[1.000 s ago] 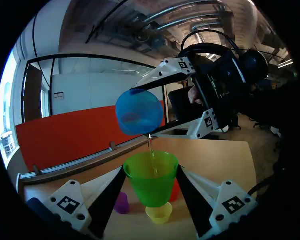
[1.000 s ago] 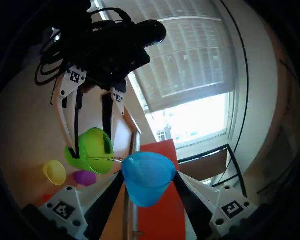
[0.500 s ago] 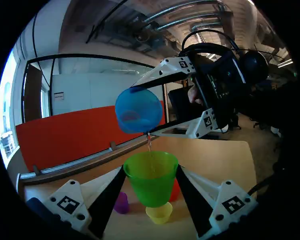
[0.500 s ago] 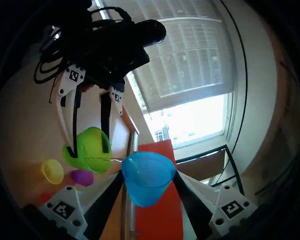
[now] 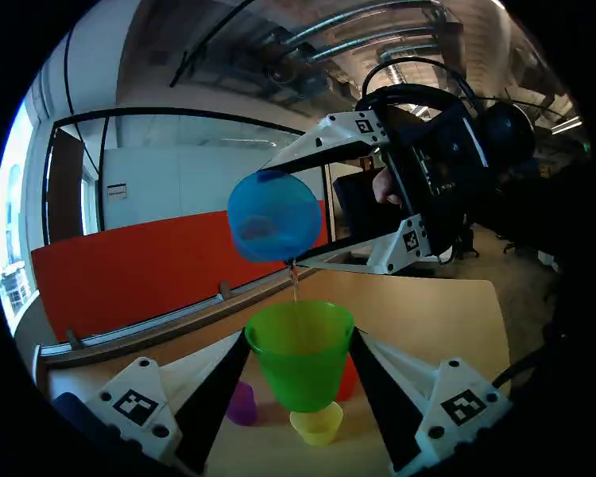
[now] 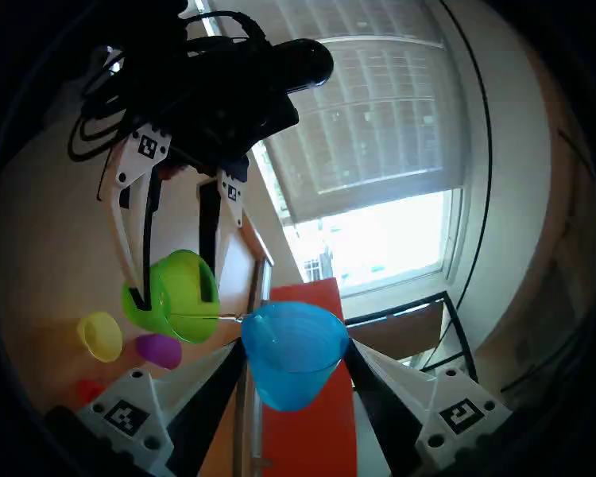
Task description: Pour water
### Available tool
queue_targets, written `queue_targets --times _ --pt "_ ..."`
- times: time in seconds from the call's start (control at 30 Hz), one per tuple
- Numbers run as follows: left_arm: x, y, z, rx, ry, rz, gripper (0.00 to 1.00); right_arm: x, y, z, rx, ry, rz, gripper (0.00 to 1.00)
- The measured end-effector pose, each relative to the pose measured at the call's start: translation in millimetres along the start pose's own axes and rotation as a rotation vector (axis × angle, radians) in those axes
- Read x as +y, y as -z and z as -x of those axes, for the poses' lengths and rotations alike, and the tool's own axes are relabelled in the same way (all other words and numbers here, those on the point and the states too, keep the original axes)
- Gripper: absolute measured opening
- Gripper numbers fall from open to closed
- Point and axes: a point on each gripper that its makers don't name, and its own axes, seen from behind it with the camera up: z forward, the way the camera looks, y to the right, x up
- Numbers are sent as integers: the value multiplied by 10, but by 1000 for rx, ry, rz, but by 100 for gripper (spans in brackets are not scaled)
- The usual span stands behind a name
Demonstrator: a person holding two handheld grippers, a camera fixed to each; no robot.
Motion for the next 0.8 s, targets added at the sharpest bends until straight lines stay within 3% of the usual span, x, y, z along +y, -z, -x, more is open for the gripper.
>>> queue_targets --times 0.8 --pt "7 2 2 -1 -4 -2 88 43 2 8 -3 42 10 92"
